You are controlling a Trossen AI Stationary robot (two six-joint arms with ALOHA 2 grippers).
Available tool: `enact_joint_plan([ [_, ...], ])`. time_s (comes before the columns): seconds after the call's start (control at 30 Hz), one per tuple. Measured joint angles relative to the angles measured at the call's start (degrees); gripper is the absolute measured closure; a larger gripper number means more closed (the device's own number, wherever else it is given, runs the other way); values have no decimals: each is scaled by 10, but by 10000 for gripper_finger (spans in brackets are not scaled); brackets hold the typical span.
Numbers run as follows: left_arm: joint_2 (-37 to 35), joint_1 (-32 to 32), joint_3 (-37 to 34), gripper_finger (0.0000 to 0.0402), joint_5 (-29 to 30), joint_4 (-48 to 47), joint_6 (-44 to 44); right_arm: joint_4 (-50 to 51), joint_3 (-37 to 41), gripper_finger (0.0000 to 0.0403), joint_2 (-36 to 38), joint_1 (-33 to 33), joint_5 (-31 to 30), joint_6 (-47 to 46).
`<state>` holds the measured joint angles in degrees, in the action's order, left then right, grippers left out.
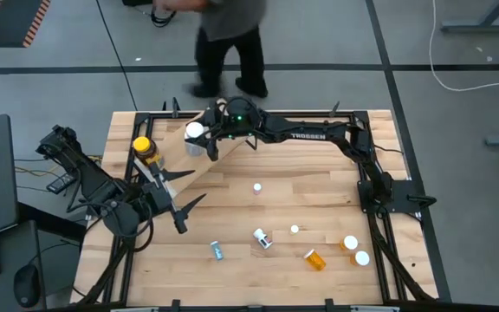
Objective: Pick and place medicine bottles onto shelf by color
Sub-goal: Put the large white pill bottle on the shelf
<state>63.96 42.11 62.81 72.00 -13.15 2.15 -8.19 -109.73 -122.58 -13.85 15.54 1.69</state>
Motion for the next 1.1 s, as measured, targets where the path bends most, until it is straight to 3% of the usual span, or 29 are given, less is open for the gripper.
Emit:
enact_joint_plan([
  [0.77, 0, 25, 0, 88, 8, 4, -15, 95, 0, 154, -2, 18, -15, 4],
  [1.1, 0, 25, 0, 88, 8, 1, -16, 96, 0, 121, -2, -3, -24, -5],
])
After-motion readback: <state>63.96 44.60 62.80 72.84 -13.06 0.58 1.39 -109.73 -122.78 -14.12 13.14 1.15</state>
